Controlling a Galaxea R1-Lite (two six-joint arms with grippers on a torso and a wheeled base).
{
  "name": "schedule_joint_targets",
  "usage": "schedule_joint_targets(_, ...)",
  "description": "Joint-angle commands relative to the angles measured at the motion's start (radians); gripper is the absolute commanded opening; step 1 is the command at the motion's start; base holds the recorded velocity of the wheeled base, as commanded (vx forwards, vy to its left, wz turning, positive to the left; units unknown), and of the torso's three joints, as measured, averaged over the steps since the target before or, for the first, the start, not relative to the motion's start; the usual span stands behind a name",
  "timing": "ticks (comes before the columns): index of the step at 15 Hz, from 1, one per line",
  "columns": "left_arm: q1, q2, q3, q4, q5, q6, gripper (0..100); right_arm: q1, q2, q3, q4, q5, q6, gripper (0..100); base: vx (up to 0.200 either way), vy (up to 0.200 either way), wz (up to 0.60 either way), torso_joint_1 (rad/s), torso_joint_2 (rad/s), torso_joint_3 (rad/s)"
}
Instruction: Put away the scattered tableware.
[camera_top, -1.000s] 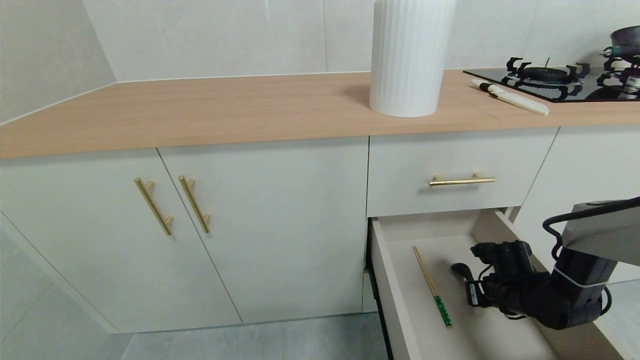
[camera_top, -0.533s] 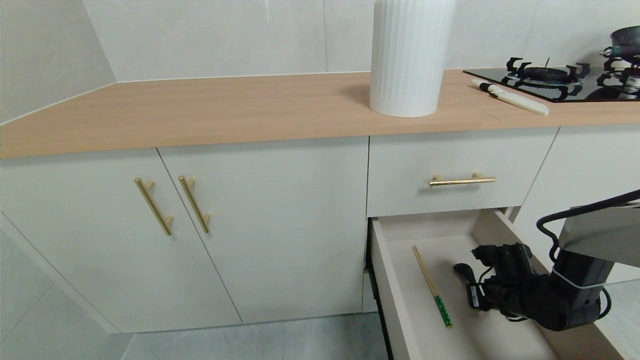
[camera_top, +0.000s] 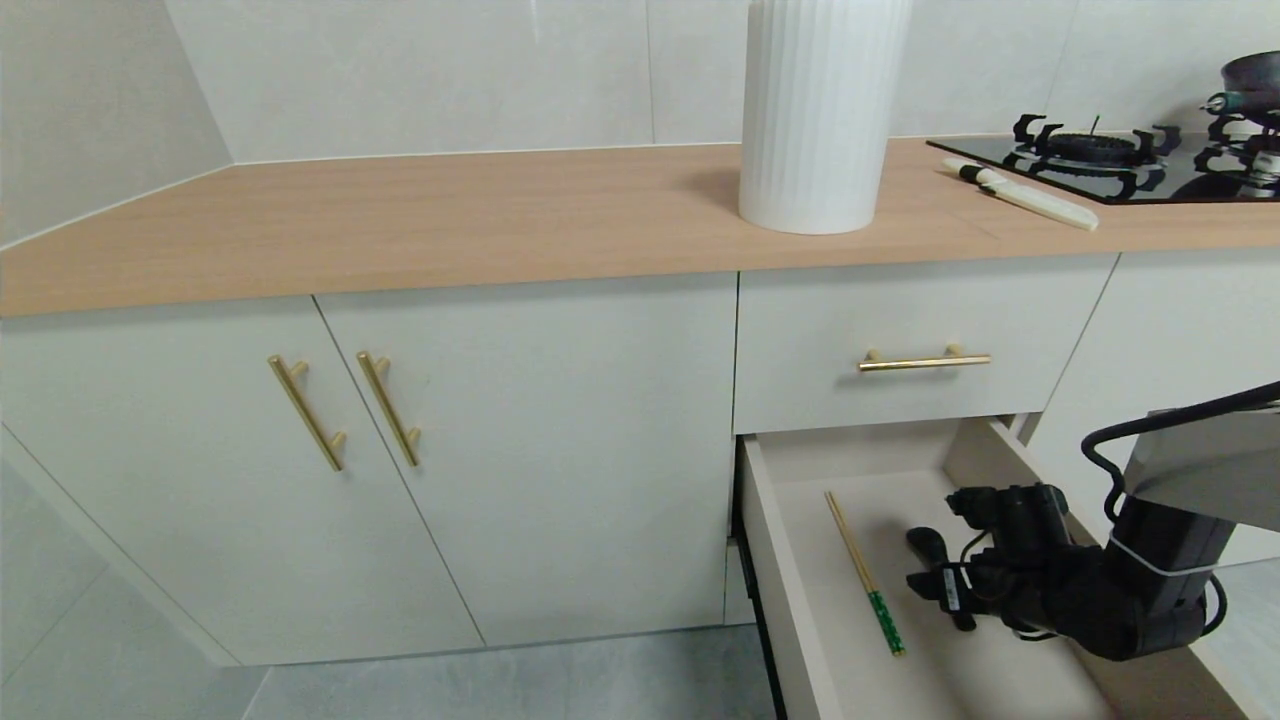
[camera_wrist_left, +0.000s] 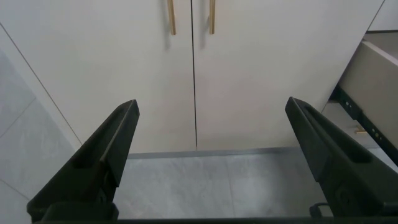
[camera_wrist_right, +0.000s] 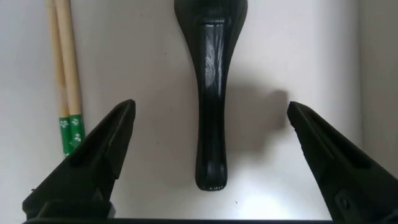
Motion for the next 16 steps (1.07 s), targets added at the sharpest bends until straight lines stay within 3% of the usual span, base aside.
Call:
schedule_joint_targets(1,0.000,0.002,0.000,0.000,-0.001,-0.001,100,0.000,-0.105,0.029,0.002,-0.001,0.000,100,0.000,0.000,0.00,0.000,0.00,0.000)
schedule_joint_targets(5,0.000,0.000,0.000,0.000,0.001,-0.001,100,0.008,-0.437,0.066,0.218,0.006,0.005,100,0.000,0.000,0.00,0.000,0.00,0.000)
schedule_joint_targets(7,0.000,0.002,0.000,0.000,0.001,-0.001,100,0.044,-0.650,0.075,0.461,0.007,0.046,100,0.000,0.000,0.00,0.000,0.00,0.000)
schedule_joint_targets(10,0.000,0.002,0.000,0.001,0.001,-0.001,100,0.087,-0.800,0.070,0.668,0.013,0.077,100,0.000,0.000,0.00,0.000,0.00,0.000)
schedule_joint_targets(13,0.000,0.002,0.000,0.000,-0.001,-0.001,100,0.084,-0.769,0.069,0.692,0.050,0.077,100,0.000,0.000,0.00,0.000,0.00,0.000)
schedule_joint_targets(16,0.000,0.002,0.000,0.001,0.001,-0.001,100,0.087,-0.786,0.076,0.701,0.052,0.077,100,-0.200,0.000,0.00,0.006,0.00,0.001)
